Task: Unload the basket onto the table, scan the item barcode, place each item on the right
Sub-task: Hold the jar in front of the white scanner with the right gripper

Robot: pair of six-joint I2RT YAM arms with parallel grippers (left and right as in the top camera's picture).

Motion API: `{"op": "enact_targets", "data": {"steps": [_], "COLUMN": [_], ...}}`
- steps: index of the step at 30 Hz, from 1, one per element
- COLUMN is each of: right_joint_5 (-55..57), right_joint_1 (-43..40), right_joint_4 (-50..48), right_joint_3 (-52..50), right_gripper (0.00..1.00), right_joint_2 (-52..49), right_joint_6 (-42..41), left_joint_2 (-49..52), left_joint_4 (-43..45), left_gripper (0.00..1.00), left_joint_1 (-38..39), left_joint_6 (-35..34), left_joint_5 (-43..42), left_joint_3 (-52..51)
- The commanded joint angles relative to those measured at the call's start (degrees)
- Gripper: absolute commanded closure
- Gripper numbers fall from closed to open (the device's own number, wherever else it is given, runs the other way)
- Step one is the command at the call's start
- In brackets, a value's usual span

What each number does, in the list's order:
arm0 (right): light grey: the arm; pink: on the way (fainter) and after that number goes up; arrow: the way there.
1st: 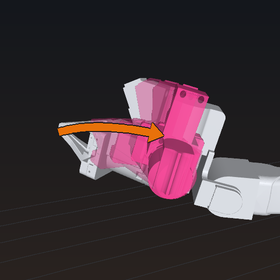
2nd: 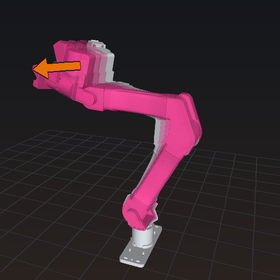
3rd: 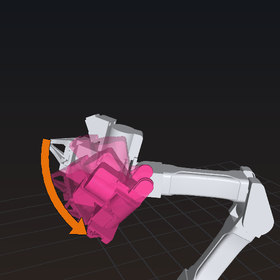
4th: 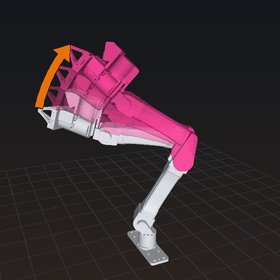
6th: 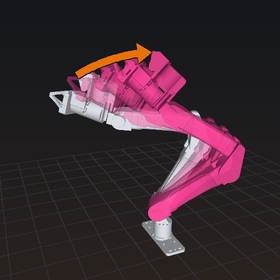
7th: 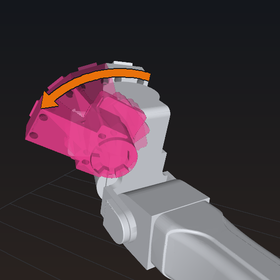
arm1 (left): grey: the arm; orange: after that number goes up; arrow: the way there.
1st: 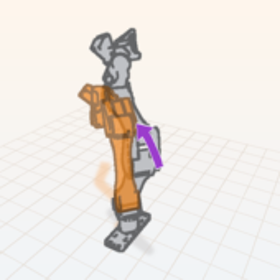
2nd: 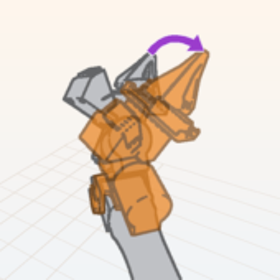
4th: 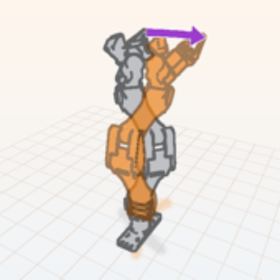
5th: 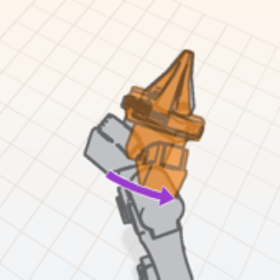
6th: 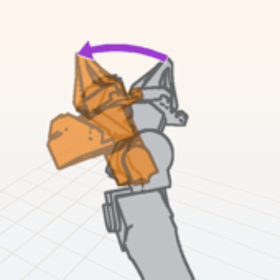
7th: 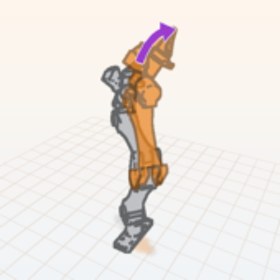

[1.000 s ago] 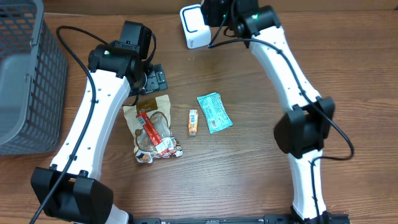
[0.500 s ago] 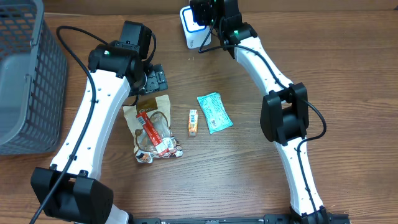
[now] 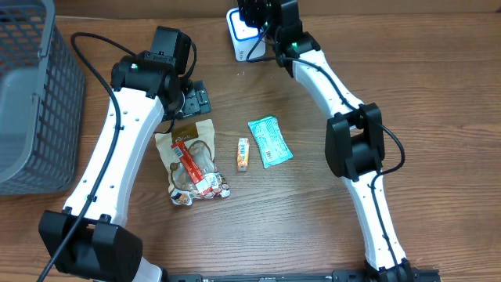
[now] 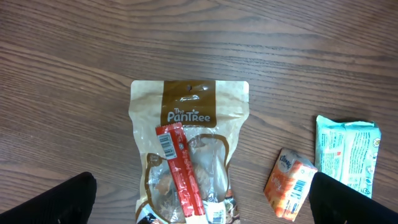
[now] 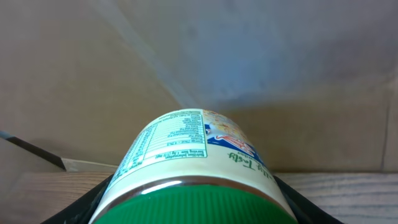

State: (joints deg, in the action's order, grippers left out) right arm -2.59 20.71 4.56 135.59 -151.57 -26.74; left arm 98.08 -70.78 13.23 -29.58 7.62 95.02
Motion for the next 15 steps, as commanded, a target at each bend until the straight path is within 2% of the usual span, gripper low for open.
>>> {"op": "enact_targets", "data": {"steps": [1,15], "right_joint_5": [-0.09,-0.07], "right_joint_1": [0.13,0.17], "right_joint_4": [-1.60,-8.70], "right_joint_3": [0.85,0.85], "right_gripper": [0.93,0.94], "right_joint_2": [-1.60,-1.90], "right_joint_6": [-2.01,-2.01], "left_joint_2": [-1.01,-1.01], "left_joint_4": [-0.09,-0.09], "left_gripper": [0.00,0.00], "left_joint_1": [-0.11,-0.09], "left_joint_6": [0.87,0.87], "left_joint_5": [0.68,0.68], "left_joint_3": [0.92,0.92]}}
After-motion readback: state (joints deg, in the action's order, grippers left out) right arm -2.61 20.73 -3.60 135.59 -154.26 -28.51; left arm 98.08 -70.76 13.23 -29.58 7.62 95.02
